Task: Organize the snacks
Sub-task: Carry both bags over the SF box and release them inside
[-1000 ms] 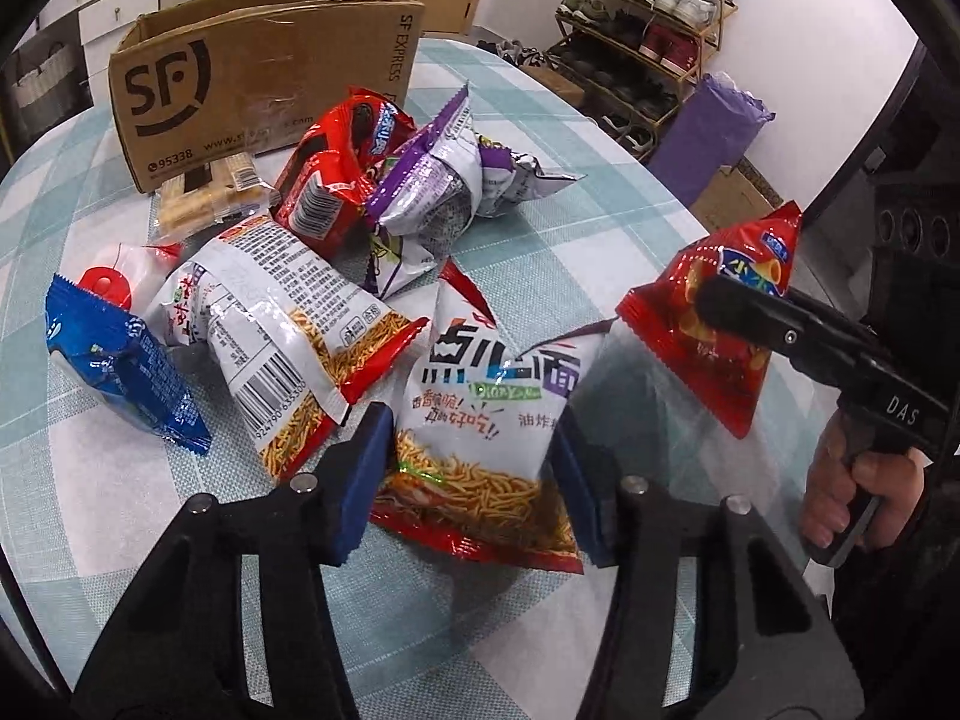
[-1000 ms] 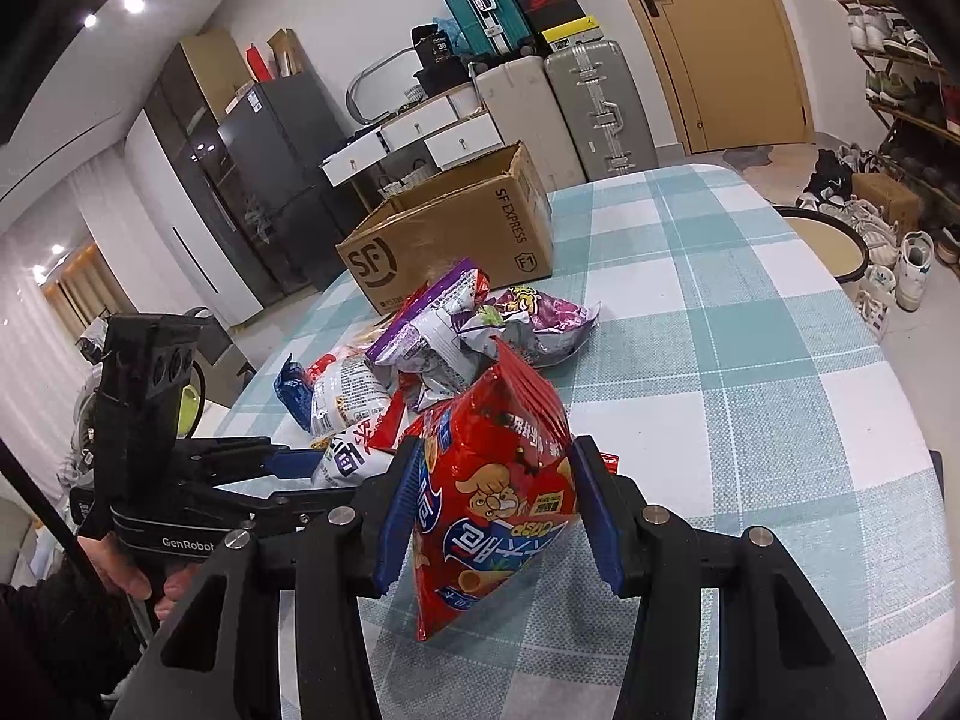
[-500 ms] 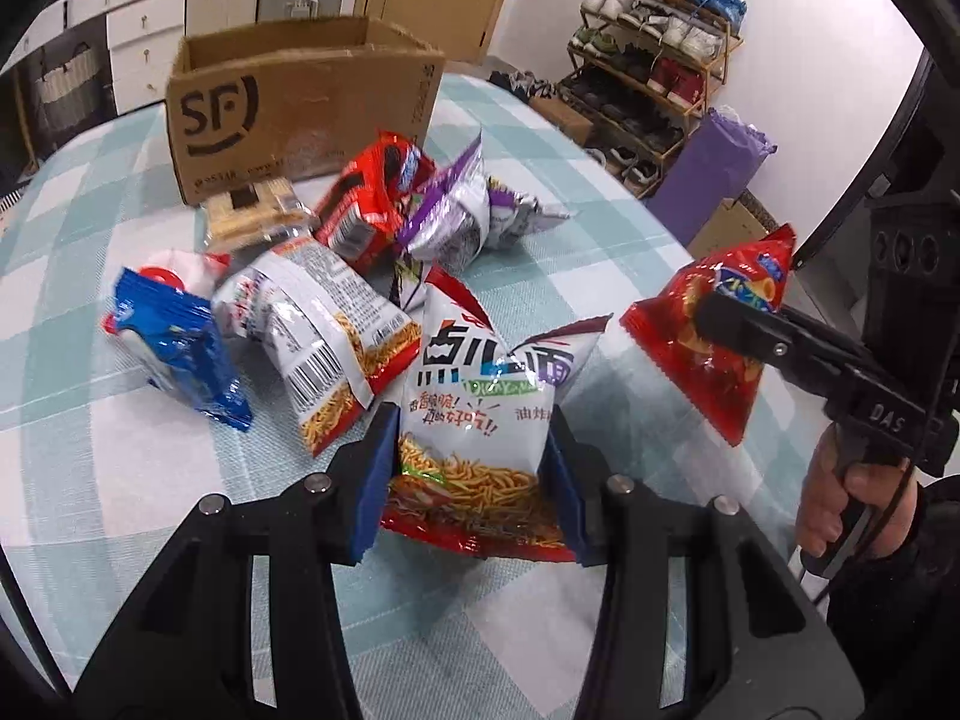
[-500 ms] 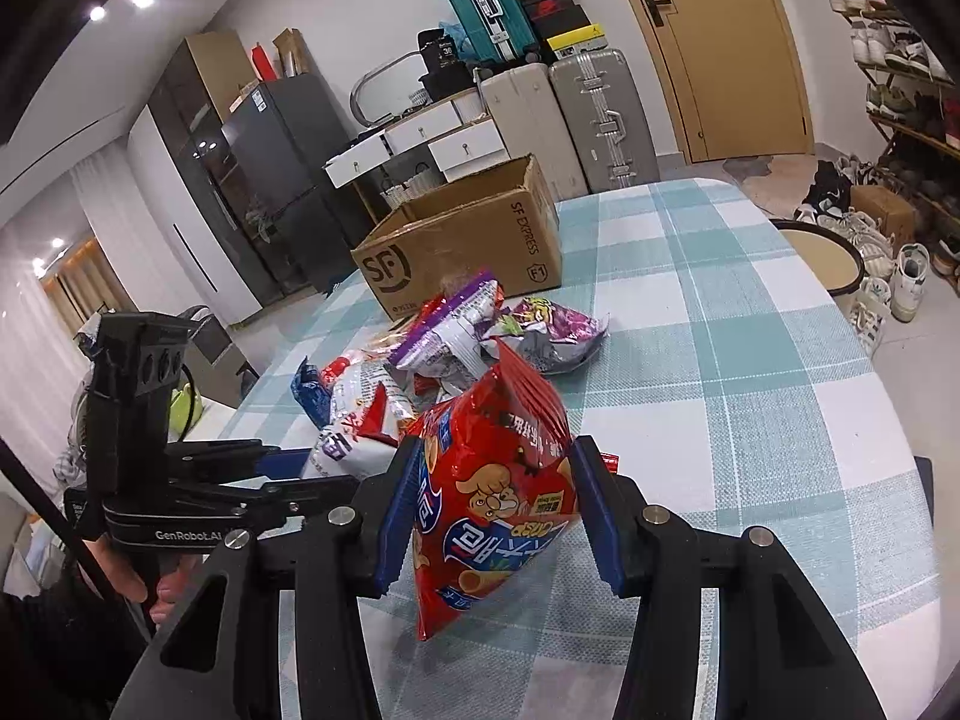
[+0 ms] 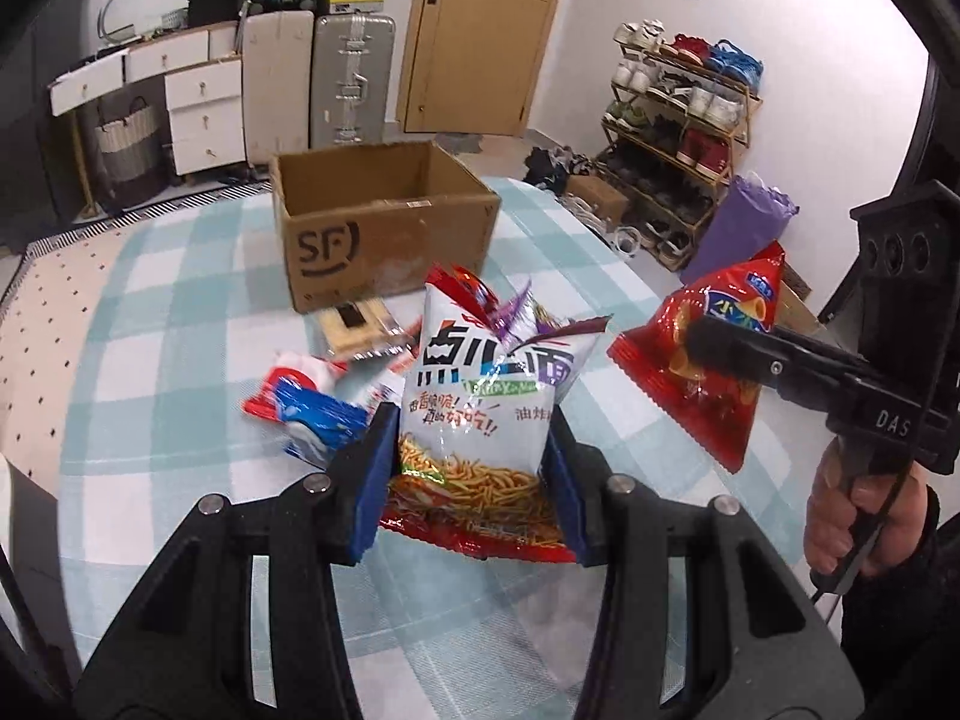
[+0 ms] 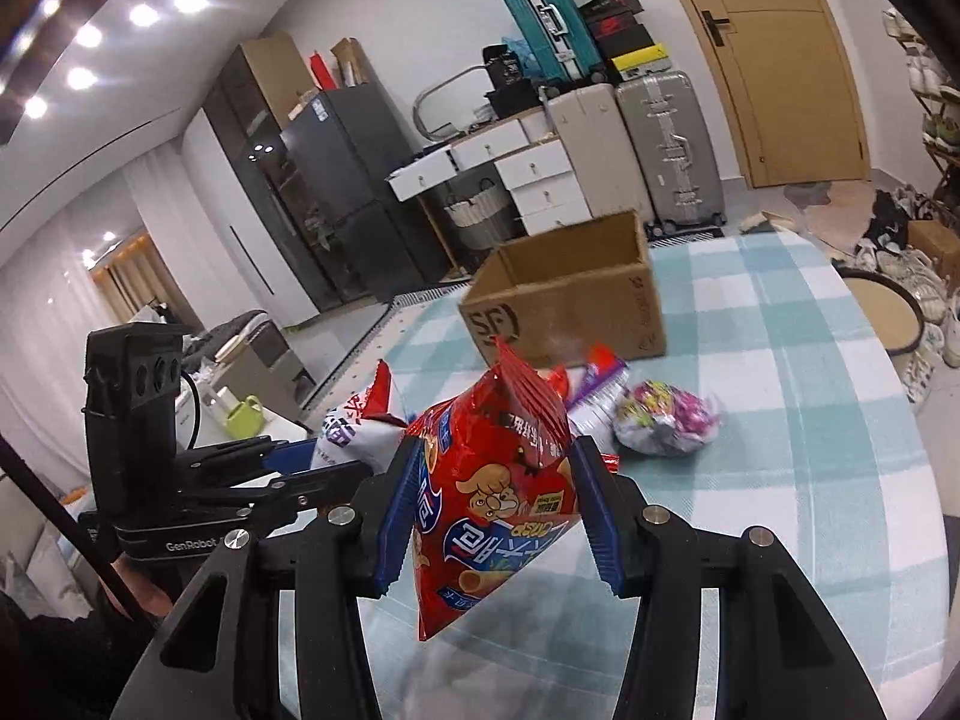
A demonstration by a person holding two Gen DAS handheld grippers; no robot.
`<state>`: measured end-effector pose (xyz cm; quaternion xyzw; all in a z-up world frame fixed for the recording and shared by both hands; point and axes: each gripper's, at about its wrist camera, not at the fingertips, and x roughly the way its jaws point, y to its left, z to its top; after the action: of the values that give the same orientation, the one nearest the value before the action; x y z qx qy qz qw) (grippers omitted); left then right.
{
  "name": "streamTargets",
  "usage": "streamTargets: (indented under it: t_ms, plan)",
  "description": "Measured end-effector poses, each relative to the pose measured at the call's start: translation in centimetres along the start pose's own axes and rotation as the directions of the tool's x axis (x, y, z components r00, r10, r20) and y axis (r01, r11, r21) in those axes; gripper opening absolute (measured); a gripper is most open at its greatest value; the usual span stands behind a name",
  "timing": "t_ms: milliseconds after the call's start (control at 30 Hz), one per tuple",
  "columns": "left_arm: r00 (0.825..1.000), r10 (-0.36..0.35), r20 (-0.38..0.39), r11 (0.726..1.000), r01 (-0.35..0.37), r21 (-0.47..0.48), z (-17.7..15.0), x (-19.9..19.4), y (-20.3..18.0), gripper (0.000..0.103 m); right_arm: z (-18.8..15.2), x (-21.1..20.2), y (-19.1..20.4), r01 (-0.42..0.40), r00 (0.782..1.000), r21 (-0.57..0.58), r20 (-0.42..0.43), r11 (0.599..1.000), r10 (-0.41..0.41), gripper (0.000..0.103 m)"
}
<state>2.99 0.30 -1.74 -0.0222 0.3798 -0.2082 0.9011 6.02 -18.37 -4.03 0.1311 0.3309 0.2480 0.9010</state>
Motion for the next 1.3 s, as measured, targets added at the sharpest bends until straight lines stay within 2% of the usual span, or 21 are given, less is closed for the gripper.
streamTargets:
  t_ms: [200, 400, 567, 733, 900, 1067, 1300]
  plan:
    - [0.999, 0.025, 0.046, 0.999, -0.026, 0.021, 2.9, -2.8, 0.6, 0.044, 3.9, 0.3, 3.1, -0.043, 0.999, -0.075, 0.011, 0.996, 0.044, 0.050]
    - [0.997, 0.029, 0.074, 0.999, -0.031, 0.030, 6.7, -4.7, 1.9, 0.044, 7.9, 1.1, 4.7, -0.094, 0.995, -0.097, 0.014, 0.991, 0.096, 0.050]
    - [0.995, 0.036, 0.089, 0.999, -0.038, 0.019, 11.3, -5.5, 3.5, 0.044, 11.6, 1.6, 5.0, -0.116, 0.993, -0.108, 0.020, 0.987, 0.119, 0.050]
    - [0.993, 0.044, 0.106, 0.999, -0.046, 0.011, 17.4, -5.6, 5.0, 0.044, 15.6, 2.3, 5.3, -0.117, 0.992, -0.143, 0.038, 0.983, 0.123, 0.050]
    - [0.994, 0.057, 0.091, 0.998, -0.057, -0.008, 23.0, -4.0, 6.5, 0.044, 20.1, 3.7, 4.9, -0.077, 0.994, -0.181, 0.057, 0.981, 0.089, 0.050]
    - [0.995, 0.082, 0.055, 0.997, -0.081, -0.022, 27.9, -0.3, 8.0, 0.044, 23.5, 6.3, 3.0, -0.037, 0.998, -0.187, 0.040, 0.982, 0.045, 0.050]
    - [0.995, 0.100, -0.022, 0.994, -0.101, -0.037, 31.2, 7.5, 9.7, 0.044, 25.9, 12.0, -0.3, -0.001, 1.000, -0.192, -0.011, 0.981, -0.001, 0.050]
